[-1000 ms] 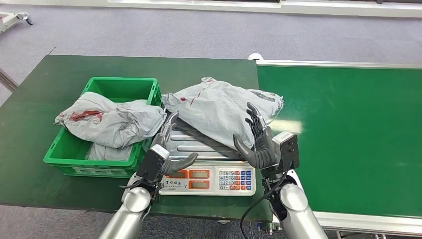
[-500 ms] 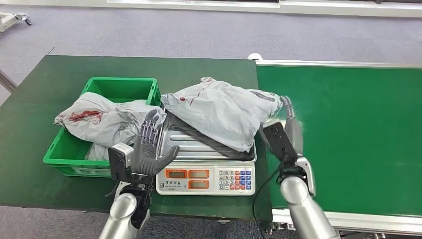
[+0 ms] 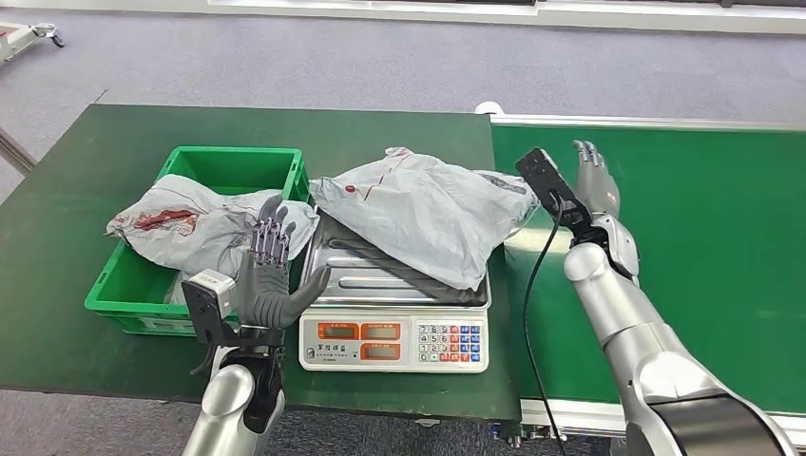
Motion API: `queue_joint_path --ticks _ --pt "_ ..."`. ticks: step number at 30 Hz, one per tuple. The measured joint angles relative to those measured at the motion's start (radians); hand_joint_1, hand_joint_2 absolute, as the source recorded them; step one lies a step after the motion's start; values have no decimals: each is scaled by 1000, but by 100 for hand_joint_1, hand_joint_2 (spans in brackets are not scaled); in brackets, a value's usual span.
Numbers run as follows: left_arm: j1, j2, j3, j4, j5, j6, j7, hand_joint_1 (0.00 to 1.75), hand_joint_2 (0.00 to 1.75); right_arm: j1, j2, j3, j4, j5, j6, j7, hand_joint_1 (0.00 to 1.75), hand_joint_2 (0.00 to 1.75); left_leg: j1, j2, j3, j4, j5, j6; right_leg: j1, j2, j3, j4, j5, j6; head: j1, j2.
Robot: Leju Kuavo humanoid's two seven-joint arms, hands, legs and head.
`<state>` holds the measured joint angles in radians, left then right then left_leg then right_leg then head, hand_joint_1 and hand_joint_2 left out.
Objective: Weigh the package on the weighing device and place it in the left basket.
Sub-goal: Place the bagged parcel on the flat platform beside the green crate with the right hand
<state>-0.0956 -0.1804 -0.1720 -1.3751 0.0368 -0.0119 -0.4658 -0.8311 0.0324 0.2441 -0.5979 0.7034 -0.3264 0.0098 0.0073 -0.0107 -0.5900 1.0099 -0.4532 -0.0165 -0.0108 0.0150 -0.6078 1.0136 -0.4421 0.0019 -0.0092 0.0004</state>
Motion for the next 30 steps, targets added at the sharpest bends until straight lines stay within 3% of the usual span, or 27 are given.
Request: queue_joint_path --ticks 11,18,24,30 --pt "0 0 0 -10 0 1 0 0 175 -29 0 0 69 11 4 8 0 175 0 0 0 0 0 0 0 0 0 0 0 0 0 0" --pt "-8 0 -11 -10 3 6 0 0 175 -61 8 0 112 12 86 -10 0 175 0 0 -1 0 0 0 0 0 0 0 0 0 0 0" --pt "-14 0 -25 -9 7 20 -6 0 175 -65 75 26 135 19 130 -97 0 175 0 1 -1 0 0 0 0 1 -2 0 0 0 0 0" --pt "-10 1 -27 -10 3 29 -13 0 175 -65 142 93 139 65 124 -102 0 175 1 1 -1 0 0 0 1 1 -2 0 0 0 0 0"
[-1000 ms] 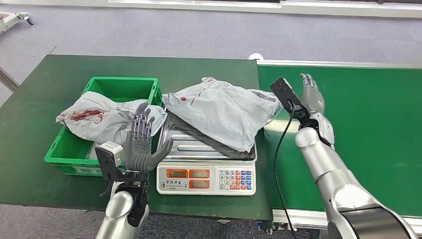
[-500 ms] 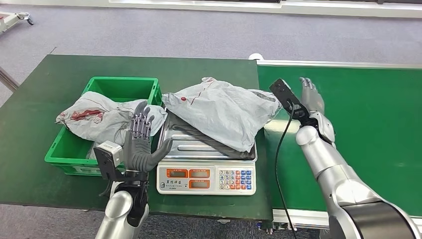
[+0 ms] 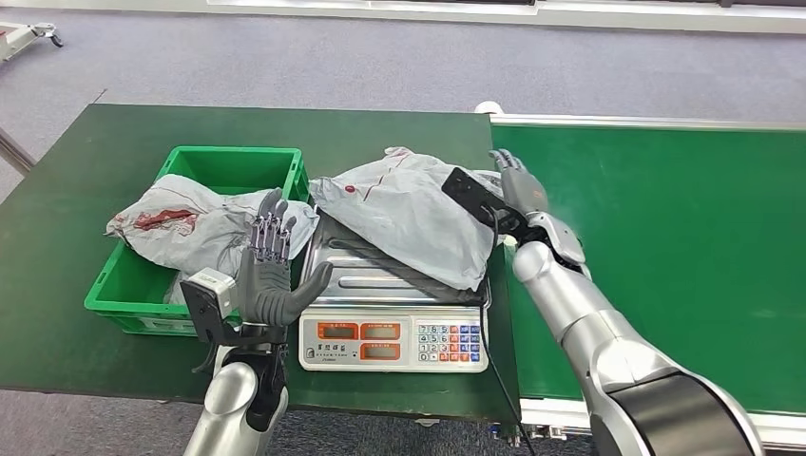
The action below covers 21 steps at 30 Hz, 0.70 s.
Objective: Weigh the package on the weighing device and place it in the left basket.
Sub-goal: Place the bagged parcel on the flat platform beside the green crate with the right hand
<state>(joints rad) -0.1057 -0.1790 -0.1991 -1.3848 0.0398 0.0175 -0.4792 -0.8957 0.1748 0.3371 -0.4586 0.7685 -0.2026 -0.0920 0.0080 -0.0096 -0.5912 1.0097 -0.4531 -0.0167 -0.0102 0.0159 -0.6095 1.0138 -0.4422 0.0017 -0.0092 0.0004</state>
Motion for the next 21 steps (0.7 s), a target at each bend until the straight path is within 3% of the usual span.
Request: queue_joint_path --ticks 17,21 --pt "-1 0 -4 26 -20 0 -11 0 175 4 36 84 -5 -6 0 -5 0 175 0 0 0 0 0 0 -1 0 0 0 0 0 0 0" --pt "-4 0 -5 31 -20 -6 -12 0 175 4 37 84 -5 -66 59 8 0 175 0 0 0 0 0 0 0 0 0 0 0 0 0 0"
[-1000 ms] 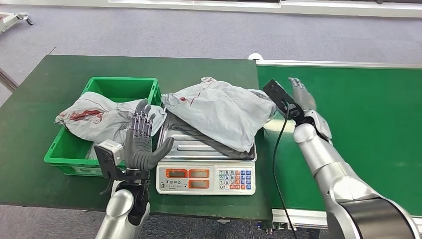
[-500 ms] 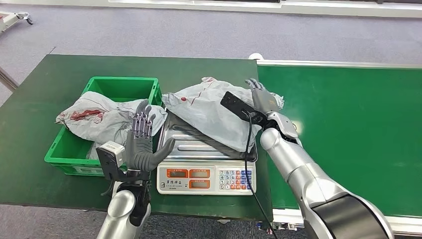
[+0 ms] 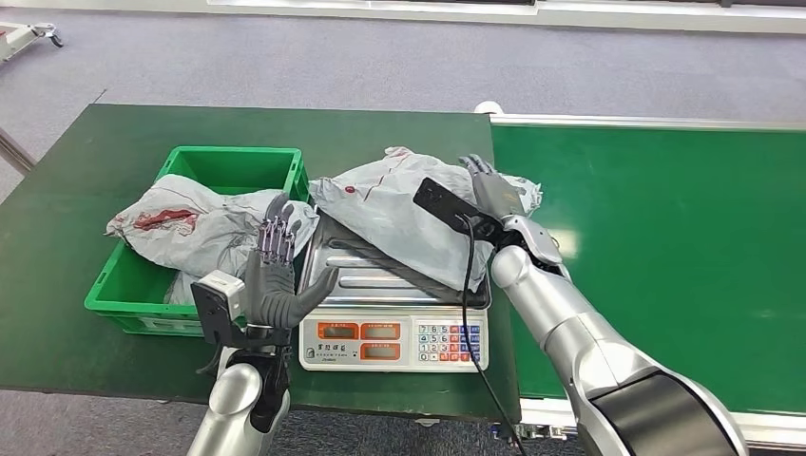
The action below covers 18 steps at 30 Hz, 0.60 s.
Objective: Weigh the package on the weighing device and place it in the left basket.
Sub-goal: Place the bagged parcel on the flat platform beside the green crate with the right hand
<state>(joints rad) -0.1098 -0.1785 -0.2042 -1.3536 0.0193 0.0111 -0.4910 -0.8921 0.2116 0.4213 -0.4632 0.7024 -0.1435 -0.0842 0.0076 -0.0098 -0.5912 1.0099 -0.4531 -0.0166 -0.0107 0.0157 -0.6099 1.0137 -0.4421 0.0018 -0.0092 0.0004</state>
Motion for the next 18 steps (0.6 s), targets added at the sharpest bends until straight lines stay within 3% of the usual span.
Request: queue_joint_path --ticks 9,18 --pt "-17 10 -9 19 -1 -18 4 0 175 -4 -22 -3 53 -115 253 80 0 175 0 0 0 0 0 0 0 0 0 0 0 0 0 0" --pt "-31 18 -12 30 -10 -31 10 0 175 -14 -25 -2 77 -110 312 105 0 175 0 0 0 0 0 0 0 0 0 0 0 0 0 0"
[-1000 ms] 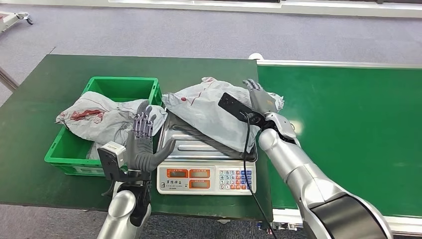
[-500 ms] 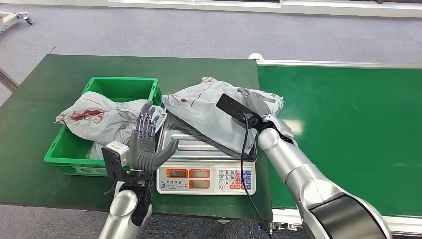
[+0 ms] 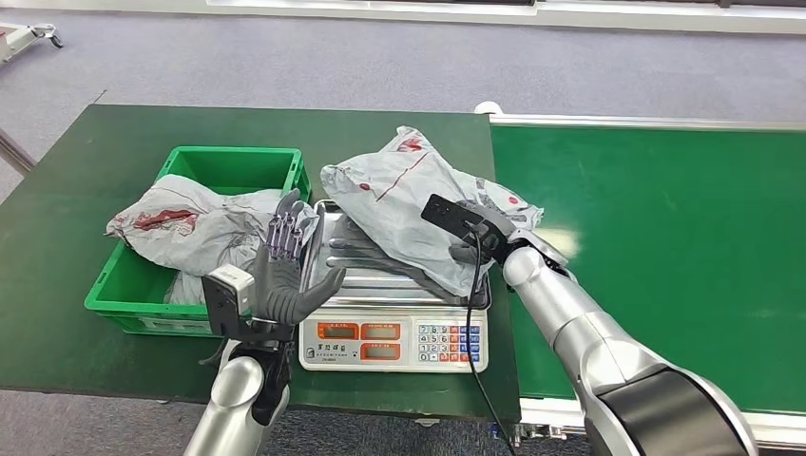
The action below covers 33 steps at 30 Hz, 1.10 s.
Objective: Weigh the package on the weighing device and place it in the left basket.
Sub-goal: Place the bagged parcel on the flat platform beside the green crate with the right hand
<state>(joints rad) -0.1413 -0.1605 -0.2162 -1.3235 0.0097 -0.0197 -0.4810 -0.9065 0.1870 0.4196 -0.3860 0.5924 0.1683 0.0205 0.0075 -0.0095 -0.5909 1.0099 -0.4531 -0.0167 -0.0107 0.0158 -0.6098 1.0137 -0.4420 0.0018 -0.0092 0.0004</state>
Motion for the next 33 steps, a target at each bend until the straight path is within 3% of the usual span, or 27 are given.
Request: queue_joint_path --ticks 9,13,27,33 --pt "-2 1 -7 3 -3 -5 2 0 175 -1 -2 0 5 0 0 1 0 175 0 0 0 0 0 0 0 0 0 0 0 0 0 0" --pt "-6 1 -12 5 -8 -12 2 0 175 0 -8 0 5 -9 -2 -4 175 175 0 0 0 0 0 0 0 0 0 0 0 0 0 0" --pt "-17 1 -14 10 -10 -14 2 0 175 6 -31 1 -2 -25 -138 -38 175 175 0 0 0 0 0 0 0 0 0 0 0 0 0 0" --pt "-17 1 -14 10 -11 -13 2 0 175 7 -31 2 -12 -18 -153 -39 175 175 0 0 0 0 0 0 0 0 0 0 0 0 0 0"
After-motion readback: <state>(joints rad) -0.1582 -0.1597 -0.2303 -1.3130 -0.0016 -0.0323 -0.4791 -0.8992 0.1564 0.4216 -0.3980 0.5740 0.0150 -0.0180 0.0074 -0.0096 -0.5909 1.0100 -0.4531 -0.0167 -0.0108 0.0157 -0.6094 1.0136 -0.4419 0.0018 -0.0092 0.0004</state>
